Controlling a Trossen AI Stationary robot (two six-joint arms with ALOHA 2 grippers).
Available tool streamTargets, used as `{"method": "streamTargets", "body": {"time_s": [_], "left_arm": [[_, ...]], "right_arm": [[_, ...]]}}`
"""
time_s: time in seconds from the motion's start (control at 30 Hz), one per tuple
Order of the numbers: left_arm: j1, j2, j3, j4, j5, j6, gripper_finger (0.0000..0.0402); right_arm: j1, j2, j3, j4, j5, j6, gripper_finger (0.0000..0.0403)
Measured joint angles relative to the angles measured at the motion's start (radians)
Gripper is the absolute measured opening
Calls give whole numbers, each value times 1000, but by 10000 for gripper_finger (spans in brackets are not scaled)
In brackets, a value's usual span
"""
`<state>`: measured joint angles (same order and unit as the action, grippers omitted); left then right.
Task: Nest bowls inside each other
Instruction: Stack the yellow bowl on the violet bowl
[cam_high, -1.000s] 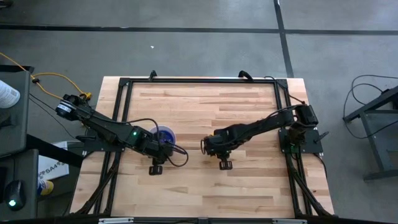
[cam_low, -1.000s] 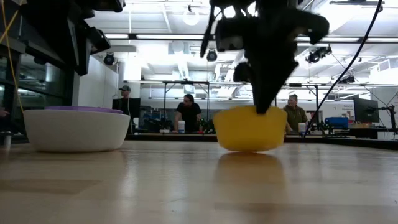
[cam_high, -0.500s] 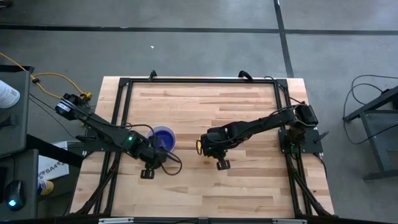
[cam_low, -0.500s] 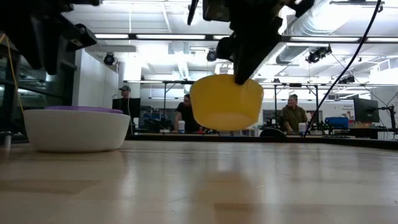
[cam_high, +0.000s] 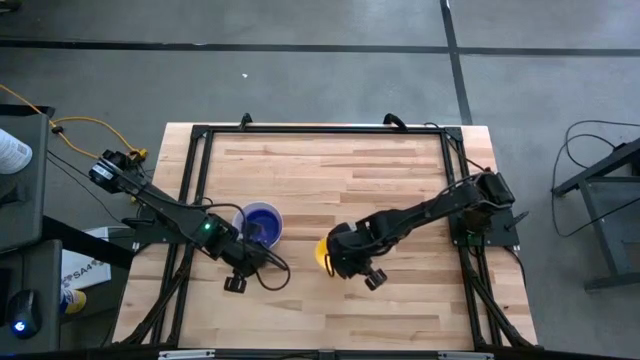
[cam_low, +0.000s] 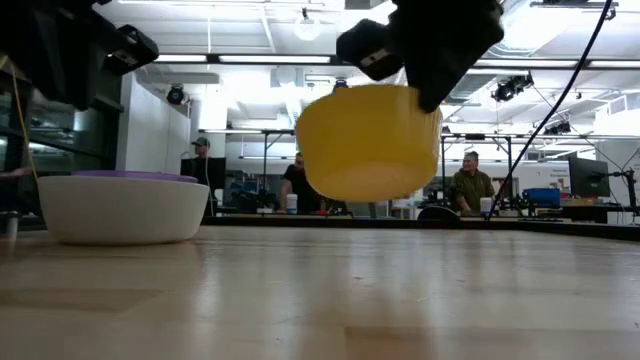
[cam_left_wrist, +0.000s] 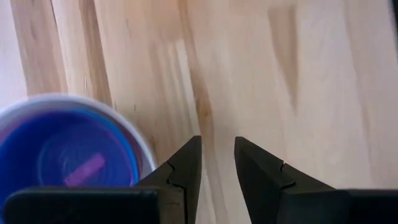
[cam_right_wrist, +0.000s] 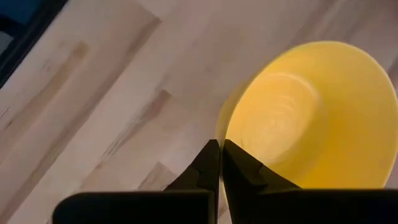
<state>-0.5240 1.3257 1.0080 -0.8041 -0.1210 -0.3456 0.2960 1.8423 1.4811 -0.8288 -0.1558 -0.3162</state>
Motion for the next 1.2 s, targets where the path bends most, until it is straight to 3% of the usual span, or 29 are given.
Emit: {"method": "streamTargets", "body": {"time_s": [0.1,0.3,0.43,0.73,0.87,1.07,1.2], "left_arm": [[0,0,0,73,-2,22,97],[0,0,0,221,33,274,97],[0,0,0,237,32,426,97],[0,0,0,309,25,618,97],[1,1,0,315,21,626,97],[1,1,0,315,-34,476,97],[1,1,0,315,-37,451,97]], "right_arm": [[16,0,0,40,-1,-29,3],[40,0,41,76,-2,-74,3],[59,0,72,79,-4,-82,3],[63,0,77,77,-34,-82,3],[62,0,77,78,-38,-75,3],[24,15,75,75,-1,89,4],[5,29,75,91,3,107,4]]}}
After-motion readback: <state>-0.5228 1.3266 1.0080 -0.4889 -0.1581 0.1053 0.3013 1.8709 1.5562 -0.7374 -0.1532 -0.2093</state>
